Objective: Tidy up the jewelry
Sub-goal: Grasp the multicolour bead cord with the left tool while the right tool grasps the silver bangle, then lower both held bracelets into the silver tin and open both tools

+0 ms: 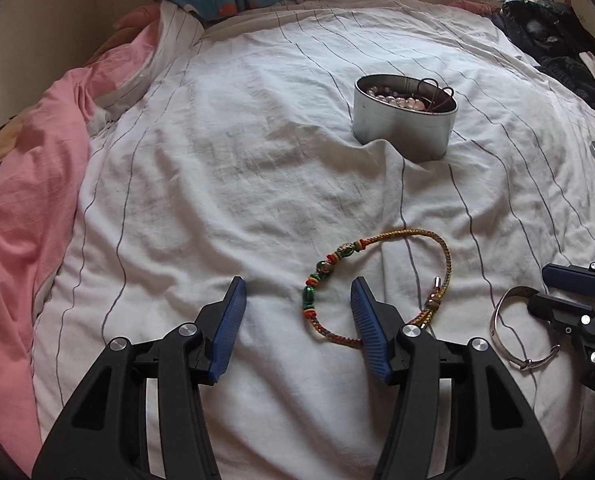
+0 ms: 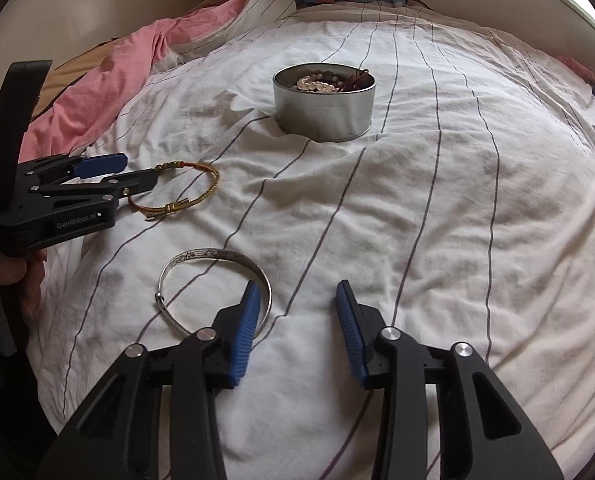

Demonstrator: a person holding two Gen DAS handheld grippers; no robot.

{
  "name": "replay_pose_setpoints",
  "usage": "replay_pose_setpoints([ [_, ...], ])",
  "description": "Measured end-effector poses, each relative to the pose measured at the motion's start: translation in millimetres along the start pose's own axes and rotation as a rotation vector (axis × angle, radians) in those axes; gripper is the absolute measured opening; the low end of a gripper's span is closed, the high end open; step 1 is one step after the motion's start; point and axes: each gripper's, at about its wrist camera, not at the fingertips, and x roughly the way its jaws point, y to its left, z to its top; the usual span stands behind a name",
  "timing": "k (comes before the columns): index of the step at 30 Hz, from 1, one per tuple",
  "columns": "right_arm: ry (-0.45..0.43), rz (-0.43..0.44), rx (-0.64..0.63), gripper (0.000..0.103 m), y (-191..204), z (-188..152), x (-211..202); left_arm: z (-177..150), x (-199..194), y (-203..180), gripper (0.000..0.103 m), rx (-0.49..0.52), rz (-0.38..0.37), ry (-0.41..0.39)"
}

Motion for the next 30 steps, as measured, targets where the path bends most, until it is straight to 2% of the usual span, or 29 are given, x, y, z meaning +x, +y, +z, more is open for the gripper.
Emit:
replay_pose_setpoints([
  [1,0.003,0.004,-0.020,0.027,5,1,3,0,1,-3,0.042,0.013,-0.007,0.004],
  [2,0.004,0.004,-0.037,0.019,9,1,6,0,1,-5,0.023,0.019,-0.024,0.008],
  [3,0.001,0.011,-0.043,0.010,11,1,7,1,1,-6,0.016,0.021,-0.037,0.008],
  [4,-0.005,0.021,-0.037,0.005,10,1,6,1,-1,-6,0.005,0.022,-0.042,0.001],
  [7,-0.056,0.036,0.017,0.004,0,-1,-5,4,-8,0,0.005,-0.033,-0.108,-0.030],
  [12,-0.124,0.041,0.181,0.004,-41,-3,-19,7,-17,10,0.005,-0.097,-0.151,-0.084],
  [18,-0.099,0.088,0.274,0.004,-61,-13,-3,8,-18,4,0.006,-0.073,-0.152,-0.089],
  [30,-0.108,0.083,0.270,0.004,-60,-15,-1,8,-19,3,0.006,-0.059,-0.123,-0.096],
])
